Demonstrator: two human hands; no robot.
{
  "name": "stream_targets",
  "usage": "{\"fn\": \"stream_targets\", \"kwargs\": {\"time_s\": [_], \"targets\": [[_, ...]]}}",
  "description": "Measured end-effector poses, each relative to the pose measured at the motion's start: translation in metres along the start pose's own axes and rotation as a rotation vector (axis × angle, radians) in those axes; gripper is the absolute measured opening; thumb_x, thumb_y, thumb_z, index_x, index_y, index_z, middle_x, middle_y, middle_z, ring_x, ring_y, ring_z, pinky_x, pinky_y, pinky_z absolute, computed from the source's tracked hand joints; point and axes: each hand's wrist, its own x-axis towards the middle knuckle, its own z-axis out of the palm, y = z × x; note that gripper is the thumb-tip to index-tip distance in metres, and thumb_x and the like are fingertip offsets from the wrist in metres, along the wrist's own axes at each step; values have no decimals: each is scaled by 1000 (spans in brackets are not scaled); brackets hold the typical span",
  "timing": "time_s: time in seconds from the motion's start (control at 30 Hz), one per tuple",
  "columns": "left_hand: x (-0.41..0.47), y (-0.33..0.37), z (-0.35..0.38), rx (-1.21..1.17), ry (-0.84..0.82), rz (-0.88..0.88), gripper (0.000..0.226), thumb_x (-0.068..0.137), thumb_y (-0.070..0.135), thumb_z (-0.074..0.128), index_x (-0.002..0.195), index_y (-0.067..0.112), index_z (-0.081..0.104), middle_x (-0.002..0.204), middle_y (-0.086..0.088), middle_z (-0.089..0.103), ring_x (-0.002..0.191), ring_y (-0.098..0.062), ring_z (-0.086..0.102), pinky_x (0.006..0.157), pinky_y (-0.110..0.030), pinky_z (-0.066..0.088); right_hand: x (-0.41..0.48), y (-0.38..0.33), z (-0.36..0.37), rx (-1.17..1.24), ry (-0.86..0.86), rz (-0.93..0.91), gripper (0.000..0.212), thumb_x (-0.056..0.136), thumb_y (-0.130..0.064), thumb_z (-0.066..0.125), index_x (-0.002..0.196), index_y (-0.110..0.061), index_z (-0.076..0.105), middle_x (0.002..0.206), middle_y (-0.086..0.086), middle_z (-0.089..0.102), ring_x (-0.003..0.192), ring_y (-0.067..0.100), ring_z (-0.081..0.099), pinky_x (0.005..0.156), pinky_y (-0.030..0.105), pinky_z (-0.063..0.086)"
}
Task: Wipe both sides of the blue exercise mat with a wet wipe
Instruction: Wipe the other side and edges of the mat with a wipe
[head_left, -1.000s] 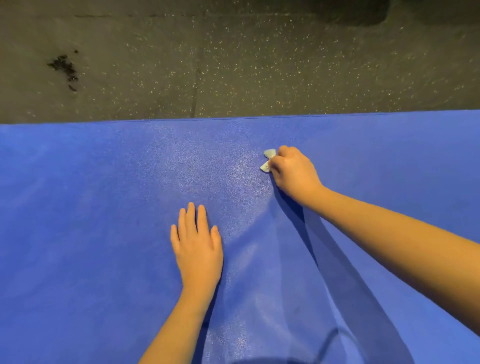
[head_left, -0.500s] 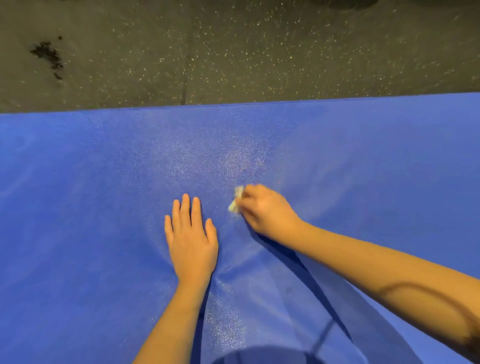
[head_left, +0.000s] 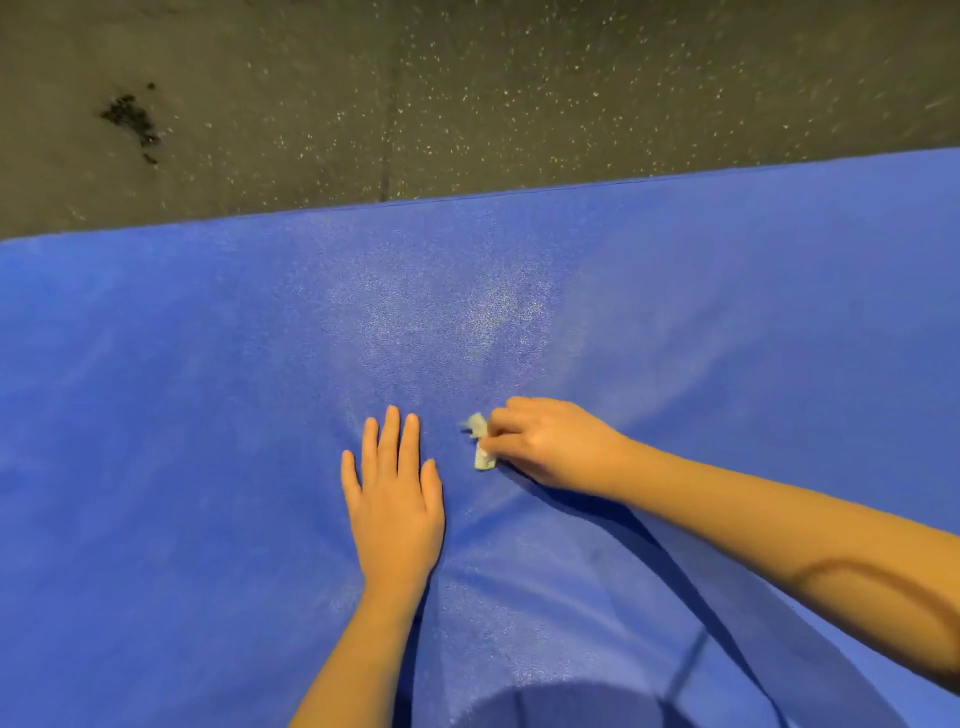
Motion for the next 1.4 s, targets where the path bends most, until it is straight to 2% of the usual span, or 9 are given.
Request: {"fn": "stream_targets", "kwargs": {"time_s": [0.1, 0.2, 0.3, 0.43, 0.6, 0.8, 1.0, 1.2, 1.4], "targets": [[-2, -1, 0, -8, -9, 6, 55, 97, 35, 24, 146, 17, 42, 156, -2, 33, 146, -24, 22, 116, -51, 19, 7, 29, -14, -113, 130, 231, 7, 75, -4, 68, 77, -10, 68, 73, 7, 59, 59, 29, 52, 50, 25, 27], [-1, -2, 0, -2, -18, 0, 56, 97, 36, 23, 147, 17, 41, 157, -1, 31, 147, -23, 21, 117, -50, 17, 15, 35, -18, -109, 259, 496, 6, 80, -1, 61, 81, -4, 66, 85, 13, 61, 71, 34, 56, 53, 29, 38], [-1, -1, -2, 3, -30, 0, 56, 97, 36, 23, 146, 16, 42, 156, -2, 33, 146, -25, 24, 116, -51, 19, 9, -2, 1, 9, 13, 336, 15, 83, -4, 59, 95, -9, 66, 105, 5, 63, 90, 30, 58, 66, 33, 49], [1, 1, -6, 21, -70, 10, 57, 96, 37, 22, 145, 16, 44, 155, -4, 34, 145, -27, 28, 114, -53, 23, 2, -27, 11, -46, -127, -9, 16, 67, -9, 80, 78, -14, 68, 79, 4, 61, 64, 26, 56, 47, 27, 43], [3, 2, -25, 14, -240, 31, 54, 102, 37, 25, 153, 20, 25, 162, 1, 13, 150, -23, 7, 118, -49, 10, 18, -10, -7, -113, 143, 393, 26, 49, 3, 86, 66, -7, 68, 61, 8, 52, 50, 28, 50, 44, 23, 30], [-26, -1, -45, 95, -355, 86, 54, 105, 36, 29, 155, 23, 15, 163, 1, 0, 150, -22, 0, 117, -45, 11, -20, -59, 13, 55, -113, 90, 11, 72, -11, 68, 62, -10, 67, 66, 6, 58, 58, 30, 56, 42, 30, 46], [-71, 7, -36, 116, -308, 5, 52, 105, 36, 23, 155, 25, 10, 163, 2, 0, 150, -22, -1, 119, -46, 8, -14, -35, -7, -16, -14, 722, 6, 89, -7, 52, 93, -9, 56, 91, 9, 62, 84, 30, 52, 60, 35, 41], [-76, 4, -30, 37, -238, 8, 52, 104, 35, 28, 154, 26, 18, 163, 3, 5, 150, -20, 2, 119, -47, 8, -57, -103, 11, 155, -244, 351, 19, 91, -16, 59, 78, -2, 64, 81, 16, 54, 74, 35, 53, 57, 38, 40], [-77, 4, -28, 14, -241, 8, 52, 105, 35, 25, 155, 27, 15, 163, 5, 2, 150, -19, -2, 120, -46, 4, -47, -86, 3, 4, -50, 681, 25, 95, -19, 52, 83, -2, 65, 83, 9, 44, 87, 34, 52, 59, 32, 28]]}}
